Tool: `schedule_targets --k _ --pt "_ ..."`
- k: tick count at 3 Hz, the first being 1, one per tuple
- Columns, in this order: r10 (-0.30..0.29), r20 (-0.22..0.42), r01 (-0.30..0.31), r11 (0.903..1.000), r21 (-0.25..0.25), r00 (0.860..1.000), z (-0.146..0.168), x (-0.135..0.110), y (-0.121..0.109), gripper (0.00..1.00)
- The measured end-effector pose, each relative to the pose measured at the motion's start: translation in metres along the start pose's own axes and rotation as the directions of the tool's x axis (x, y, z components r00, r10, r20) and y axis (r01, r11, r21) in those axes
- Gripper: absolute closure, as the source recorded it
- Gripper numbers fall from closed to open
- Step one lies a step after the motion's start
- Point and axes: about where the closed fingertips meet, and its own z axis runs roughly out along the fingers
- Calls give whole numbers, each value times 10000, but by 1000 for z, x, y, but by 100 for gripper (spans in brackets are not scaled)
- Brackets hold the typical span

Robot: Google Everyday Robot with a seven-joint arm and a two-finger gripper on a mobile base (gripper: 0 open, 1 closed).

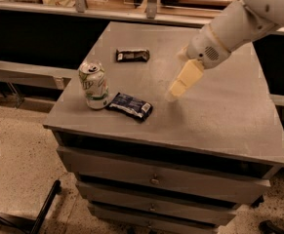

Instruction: Move rxbar blueberry near 7up can

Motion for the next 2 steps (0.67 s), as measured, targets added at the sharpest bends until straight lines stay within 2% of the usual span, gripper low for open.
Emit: schedule_targets --k 1,2 --pt "-763 1531 686 9961 549 9853 -43 18 -14 0" --pt "-1083 1640 984 9929 675 9805 -48 21 -15 0"
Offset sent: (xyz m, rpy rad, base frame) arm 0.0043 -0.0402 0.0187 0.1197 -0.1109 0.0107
